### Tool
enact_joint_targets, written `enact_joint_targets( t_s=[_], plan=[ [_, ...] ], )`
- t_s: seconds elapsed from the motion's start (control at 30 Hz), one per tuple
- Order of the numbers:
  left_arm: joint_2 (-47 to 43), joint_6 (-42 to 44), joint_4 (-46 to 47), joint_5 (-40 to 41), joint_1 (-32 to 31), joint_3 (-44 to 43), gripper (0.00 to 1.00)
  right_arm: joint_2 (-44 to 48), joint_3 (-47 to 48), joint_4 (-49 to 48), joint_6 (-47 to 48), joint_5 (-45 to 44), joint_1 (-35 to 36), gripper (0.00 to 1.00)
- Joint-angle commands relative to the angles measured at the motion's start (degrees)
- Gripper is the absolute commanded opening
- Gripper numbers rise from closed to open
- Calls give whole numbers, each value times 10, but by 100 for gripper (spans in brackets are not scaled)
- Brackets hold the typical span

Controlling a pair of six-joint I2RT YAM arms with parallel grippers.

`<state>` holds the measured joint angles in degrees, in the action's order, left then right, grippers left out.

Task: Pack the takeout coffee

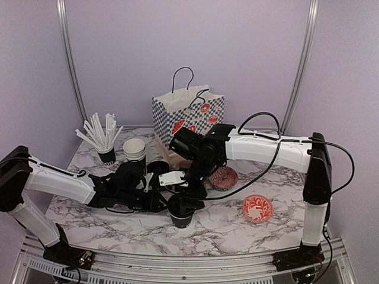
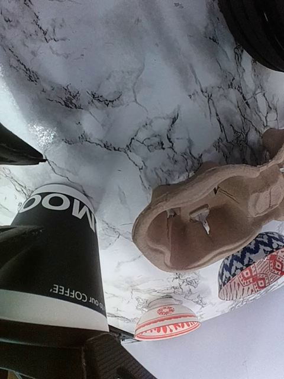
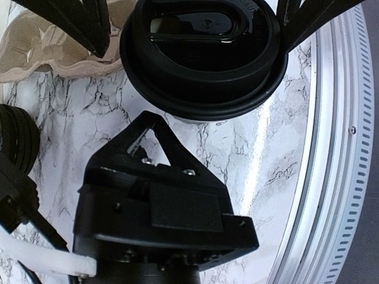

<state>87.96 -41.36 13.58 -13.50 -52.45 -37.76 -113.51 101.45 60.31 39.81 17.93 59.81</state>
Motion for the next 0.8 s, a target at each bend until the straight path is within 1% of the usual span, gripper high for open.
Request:
enact_joint_targets(
  t_s=[0.0, 0.17, 0.3, 0.37, 0.43, 0.5, 0.57, 0.67, 0.77],
  plan=[
    [-28, -11, -5, 11, 2, 9, 37, 30, 24, 11, -8, 4, 4, 95],
    [-65, -24, -78, 63, 2, -3, 41, 40, 20, 10, -8, -3, 0, 96],
    [-112, -52, -131, 104, 1, -7, 42, 50, 20, 12, -10, 3, -11, 96],
    [-147, -72, -154, 110, 0, -6, 43, 66, 15, 9, -15, 10, -23, 96],
    [-184, -86, -158, 110, -5, -4, 43, 88, -2, -11, -36, 31, -49, 95],
    [-214, -105, -158, 104, -13, -7, 44, 114, -35, -49, -73, 59, -90, 90],
    [-225, -129, -156, 90, -21, -13, 44, 134, -76, -88, -115, 92, -122, 85],
    [-216, -160, -147, 70, -42, -23, 44, 142, -120, -104, -159, 179, -187, 77],
    [-194, -178, -144, 61, -62, -37, 43, 152, -175, -133, -195, 244, -226, 70]
  ],
)
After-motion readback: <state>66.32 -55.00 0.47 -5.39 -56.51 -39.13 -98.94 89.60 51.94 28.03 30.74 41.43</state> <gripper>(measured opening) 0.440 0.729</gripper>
